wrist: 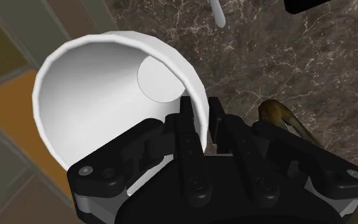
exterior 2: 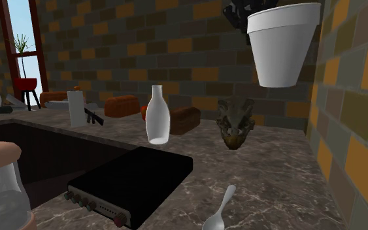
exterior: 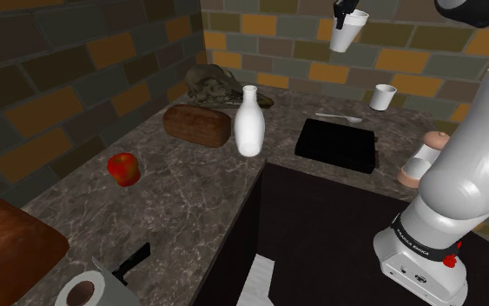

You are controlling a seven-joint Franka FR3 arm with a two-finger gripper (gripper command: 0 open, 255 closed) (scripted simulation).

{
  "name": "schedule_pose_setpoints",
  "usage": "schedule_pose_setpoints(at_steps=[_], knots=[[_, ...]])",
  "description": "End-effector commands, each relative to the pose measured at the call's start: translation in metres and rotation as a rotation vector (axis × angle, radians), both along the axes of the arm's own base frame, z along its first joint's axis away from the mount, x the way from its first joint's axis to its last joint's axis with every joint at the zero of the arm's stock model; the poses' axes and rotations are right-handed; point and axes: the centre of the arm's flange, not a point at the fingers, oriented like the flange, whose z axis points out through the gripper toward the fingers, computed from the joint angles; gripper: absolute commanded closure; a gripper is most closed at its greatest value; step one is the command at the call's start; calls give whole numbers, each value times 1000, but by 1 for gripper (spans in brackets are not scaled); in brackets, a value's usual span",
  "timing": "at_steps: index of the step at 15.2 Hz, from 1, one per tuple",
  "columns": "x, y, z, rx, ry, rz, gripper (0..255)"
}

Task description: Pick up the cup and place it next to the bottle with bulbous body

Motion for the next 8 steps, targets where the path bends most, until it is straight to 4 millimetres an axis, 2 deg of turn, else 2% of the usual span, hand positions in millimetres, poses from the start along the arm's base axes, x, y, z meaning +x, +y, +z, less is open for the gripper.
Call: schedule_pose_setpoints(at_steps=[1,8], knots=[[-1,1,11,0,0,0,255],[-1,1,47,0,0,0,255]])
